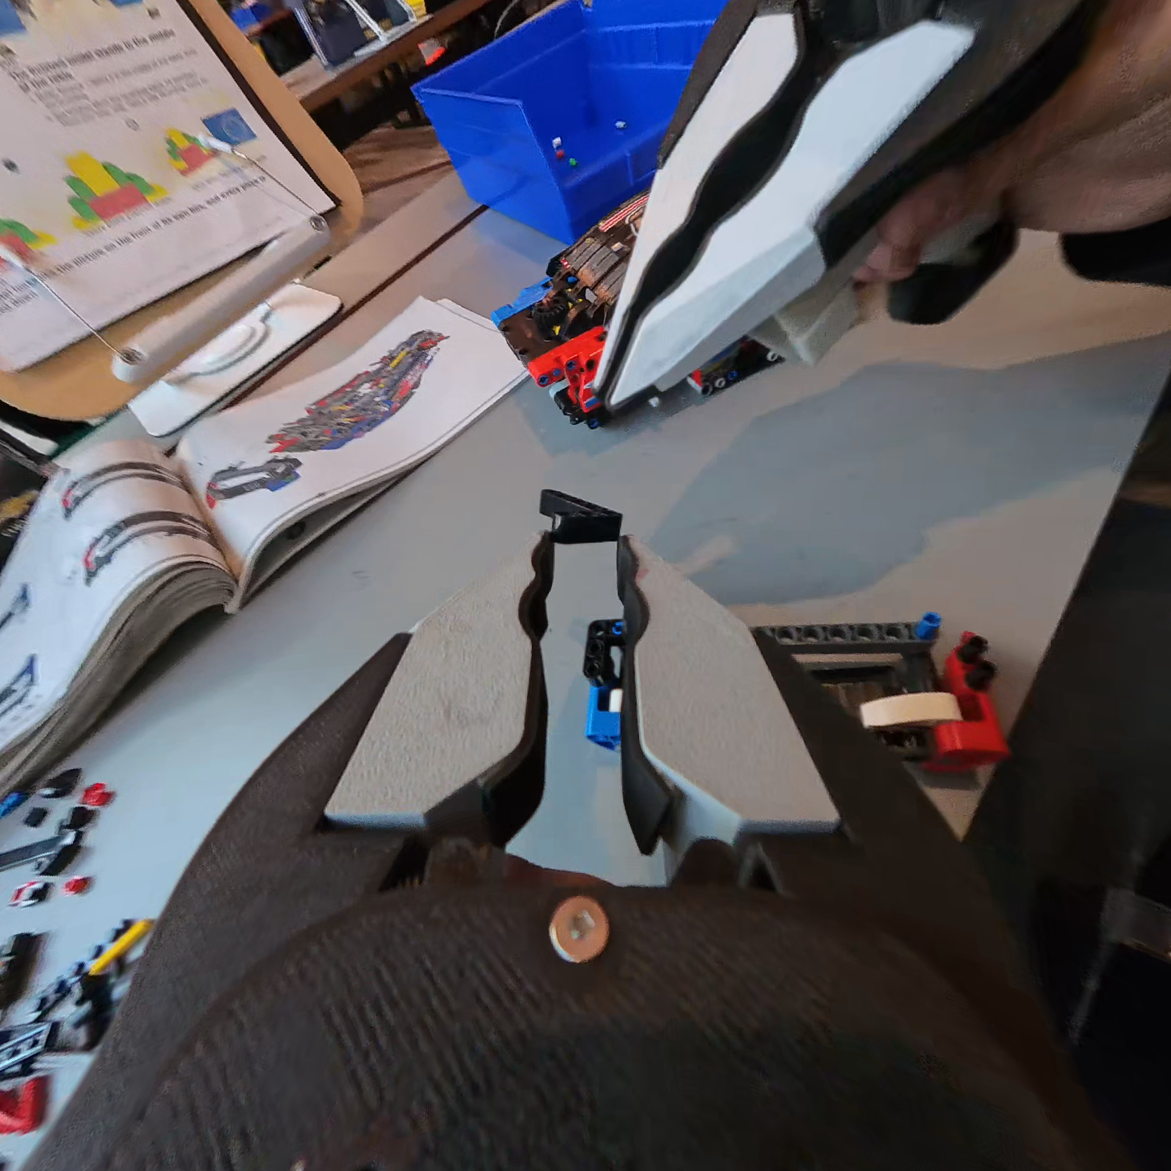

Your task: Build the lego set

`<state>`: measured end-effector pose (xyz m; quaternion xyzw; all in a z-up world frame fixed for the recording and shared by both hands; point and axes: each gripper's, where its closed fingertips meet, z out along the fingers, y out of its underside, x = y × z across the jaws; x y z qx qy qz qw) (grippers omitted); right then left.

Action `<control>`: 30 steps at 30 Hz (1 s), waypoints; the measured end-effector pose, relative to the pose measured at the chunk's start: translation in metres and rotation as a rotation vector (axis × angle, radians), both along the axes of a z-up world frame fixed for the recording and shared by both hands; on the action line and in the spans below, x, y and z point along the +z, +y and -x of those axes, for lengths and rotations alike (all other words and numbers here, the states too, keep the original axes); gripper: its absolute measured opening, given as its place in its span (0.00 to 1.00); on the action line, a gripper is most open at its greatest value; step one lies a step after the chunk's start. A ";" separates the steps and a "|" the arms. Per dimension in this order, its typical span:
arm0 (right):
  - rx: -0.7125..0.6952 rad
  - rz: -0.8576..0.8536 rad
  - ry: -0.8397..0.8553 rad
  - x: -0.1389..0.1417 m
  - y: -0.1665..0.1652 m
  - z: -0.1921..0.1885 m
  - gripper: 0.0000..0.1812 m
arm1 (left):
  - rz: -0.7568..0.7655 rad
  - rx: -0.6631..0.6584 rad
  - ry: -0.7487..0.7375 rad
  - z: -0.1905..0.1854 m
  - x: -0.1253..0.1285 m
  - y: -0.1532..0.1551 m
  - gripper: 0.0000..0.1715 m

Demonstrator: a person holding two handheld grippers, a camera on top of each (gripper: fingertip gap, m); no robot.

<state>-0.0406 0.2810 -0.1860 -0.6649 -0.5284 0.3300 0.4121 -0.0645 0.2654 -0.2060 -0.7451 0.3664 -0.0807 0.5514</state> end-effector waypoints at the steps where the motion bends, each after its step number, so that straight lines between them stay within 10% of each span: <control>1: -0.022 0.092 0.033 0.000 -0.002 0.000 0.03 | -0.034 0.013 0.022 0.000 0.001 0.001 0.10; 20: -0.050 0.670 0.366 0.015 -0.014 0.023 0.06 | -0.570 0.076 0.402 -0.013 0.033 -0.007 0.10; 25: -0.064 0.600 0.376 0.021 -0.011 0.015 0.04 | -0.478 0.052 0.349 -0.013 0.025 -0.010 0.02; 30: -0.156 0.360 0.194 0.008 0.001 -0.023 0.04 | -0.148 -0.309 0.361 -0.016 0.004 -0.029 0.16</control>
